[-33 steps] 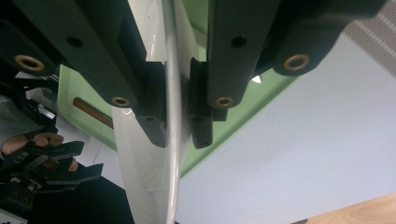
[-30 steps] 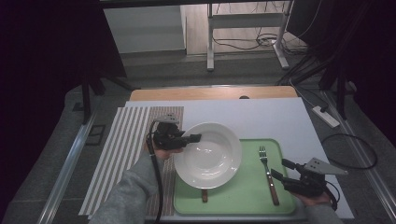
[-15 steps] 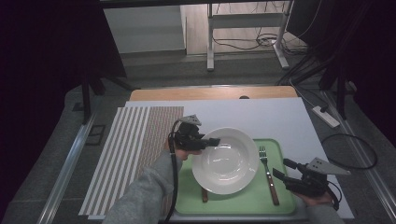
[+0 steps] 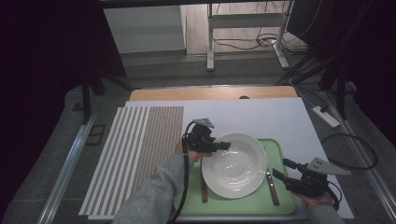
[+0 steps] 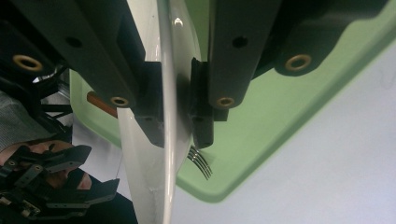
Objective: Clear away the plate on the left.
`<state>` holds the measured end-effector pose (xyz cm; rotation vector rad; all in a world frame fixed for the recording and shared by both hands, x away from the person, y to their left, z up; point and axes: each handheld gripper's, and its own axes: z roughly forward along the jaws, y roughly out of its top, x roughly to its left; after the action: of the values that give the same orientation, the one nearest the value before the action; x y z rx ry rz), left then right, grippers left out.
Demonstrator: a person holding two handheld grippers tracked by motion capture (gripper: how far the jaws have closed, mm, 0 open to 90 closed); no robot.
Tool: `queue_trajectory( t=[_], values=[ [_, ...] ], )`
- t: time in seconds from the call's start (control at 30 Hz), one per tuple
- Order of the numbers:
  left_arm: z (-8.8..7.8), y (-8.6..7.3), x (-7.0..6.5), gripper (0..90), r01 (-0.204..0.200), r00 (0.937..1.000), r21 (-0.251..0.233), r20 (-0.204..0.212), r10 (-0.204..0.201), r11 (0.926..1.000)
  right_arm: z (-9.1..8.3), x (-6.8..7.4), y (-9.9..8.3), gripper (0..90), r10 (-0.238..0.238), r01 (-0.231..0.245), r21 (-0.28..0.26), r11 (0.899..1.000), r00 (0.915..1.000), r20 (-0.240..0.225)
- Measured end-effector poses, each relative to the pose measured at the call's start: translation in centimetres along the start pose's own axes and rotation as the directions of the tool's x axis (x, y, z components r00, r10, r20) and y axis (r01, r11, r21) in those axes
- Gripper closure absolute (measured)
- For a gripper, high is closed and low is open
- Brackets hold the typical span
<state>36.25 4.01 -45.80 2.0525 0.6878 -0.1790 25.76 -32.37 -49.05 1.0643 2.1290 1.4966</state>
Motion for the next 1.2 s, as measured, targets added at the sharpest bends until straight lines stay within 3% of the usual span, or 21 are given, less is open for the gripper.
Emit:
queue_trajectory(
  t=[0.2, 0.4, 0.57, 0.77, 0.9, 1.07, 1.17, 1.2],
  values=[
    [0.9, -0.3, 0.6, 79.4, 0.028, 0.9993, 0.005, 0.026, -0.028, 0.9996, 0.0, -0.1, 0.0, 34.8, 0.002, -0.002, -0.001, 1.0, 1.0, 0.001],
    [2.2, -0.8, 1.6, 81.3, 0.052, 0.9986, 0.052, 0.001, -0.052, 0.9973, 0.0, -0.1, 0.0, 34.8, 0.003, -0.003, -0.003, 1.0, 1.0, 0.0],
    [2.6, -0.9, 2.3, 81.0, 0.068, 0.9975, 0.05, 0.018, -0.069, 0.9964, -0.1, -0.1, 0.0, 34.8, 0.003, -0.003, -0.001, 1.0, 1.0, -0.001],
    [3.0, -0.9, 2.9, 78.1, 0.05, 0.9979, 0.1, -0.047, -0.046, 0.9938, -0.1, -0.2, 0.0, 34.8, 0.004, -0.004, 0.001, 1.0, 1.0, 0.0],
    [3.2, -0.9, 3.2, 77.3, 0.058, 0.9973, 0.116, -0.052, -0.052, 0.9916, 0.0, -0.2, 0.0, 34.8, 0.003, -0.003, 0.007, 1.0, 1.0, -0.001],
    [3.6, -0.6, 3.1, 71.2, 0.024, 0.9944, 0.161, -0.105, -0.007, 0.9867, 0.1, -0.2, -0.1, 34.7, 0.005, -0.005, 0.01, 1.0, 1.0, -0.002],
    [3.7, -0.5, 3.1, 68.9, 0.014, 0.9932, 0.169, -0.116, 0.006, 0.9854, 0.1, -0.2, -0.1, 34.7, 0.004, -0.004, 0.013, 1.0, 1.0, -0.002],
    [3.8, -0.5, 3.0, 66.7, -0.001, 0.9902, 0.19, -0.137, 0.027, 0.9819, 0.1, -0.2, -0.1, 34.7, 0.005, -0.005, 0.011, 1.0, 1.0, 0.002]
  ],
)
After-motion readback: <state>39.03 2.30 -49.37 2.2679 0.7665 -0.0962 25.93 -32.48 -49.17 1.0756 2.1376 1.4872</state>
